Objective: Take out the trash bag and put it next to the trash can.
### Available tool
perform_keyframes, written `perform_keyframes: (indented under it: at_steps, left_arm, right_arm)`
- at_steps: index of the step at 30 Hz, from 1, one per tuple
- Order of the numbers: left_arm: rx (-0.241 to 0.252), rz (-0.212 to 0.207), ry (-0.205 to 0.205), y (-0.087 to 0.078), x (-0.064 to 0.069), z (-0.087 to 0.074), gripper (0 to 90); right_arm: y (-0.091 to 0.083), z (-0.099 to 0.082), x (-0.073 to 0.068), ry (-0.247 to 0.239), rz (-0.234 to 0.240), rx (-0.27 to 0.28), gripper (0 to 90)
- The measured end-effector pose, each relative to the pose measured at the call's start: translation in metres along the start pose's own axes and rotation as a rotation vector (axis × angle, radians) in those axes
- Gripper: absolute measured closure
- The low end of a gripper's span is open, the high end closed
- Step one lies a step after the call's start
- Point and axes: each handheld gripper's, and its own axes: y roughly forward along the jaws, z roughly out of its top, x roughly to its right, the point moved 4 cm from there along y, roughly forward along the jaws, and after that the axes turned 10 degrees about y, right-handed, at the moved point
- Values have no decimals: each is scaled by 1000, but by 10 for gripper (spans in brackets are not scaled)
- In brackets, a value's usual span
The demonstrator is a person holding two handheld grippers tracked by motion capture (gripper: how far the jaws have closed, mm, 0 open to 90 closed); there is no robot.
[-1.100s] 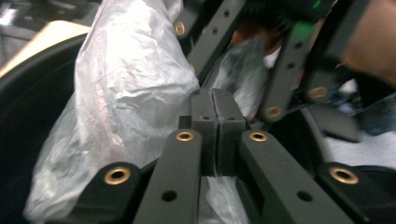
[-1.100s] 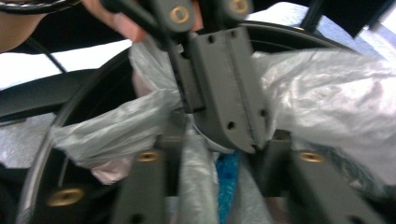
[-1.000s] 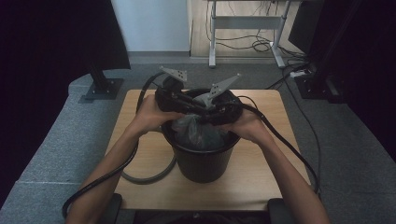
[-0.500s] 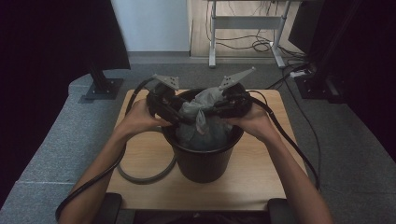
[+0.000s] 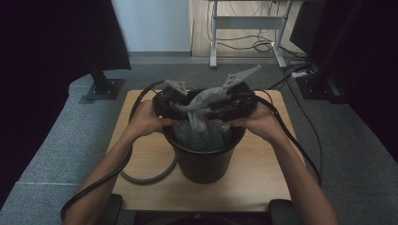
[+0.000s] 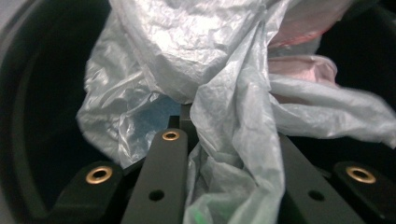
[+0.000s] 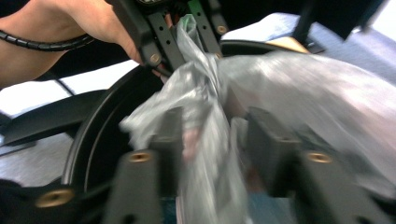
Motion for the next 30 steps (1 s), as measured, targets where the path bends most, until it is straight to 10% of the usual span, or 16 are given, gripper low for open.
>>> perform_keyframes:
  at_steps: [9,19,30]
  left_arm:
    - [25,-18,10,-12,-2,-8,810]
    - [77,-75,78,-12,15,22,805]
    - [169,-112,97,-6,17,44,785]
  right_arm:
    - [-28,-10,16,71,-165,-26,41]
    - [20,-16,7,-7,-11,-101,72]
    - [38,-9,-11,-68,25,-90,208]
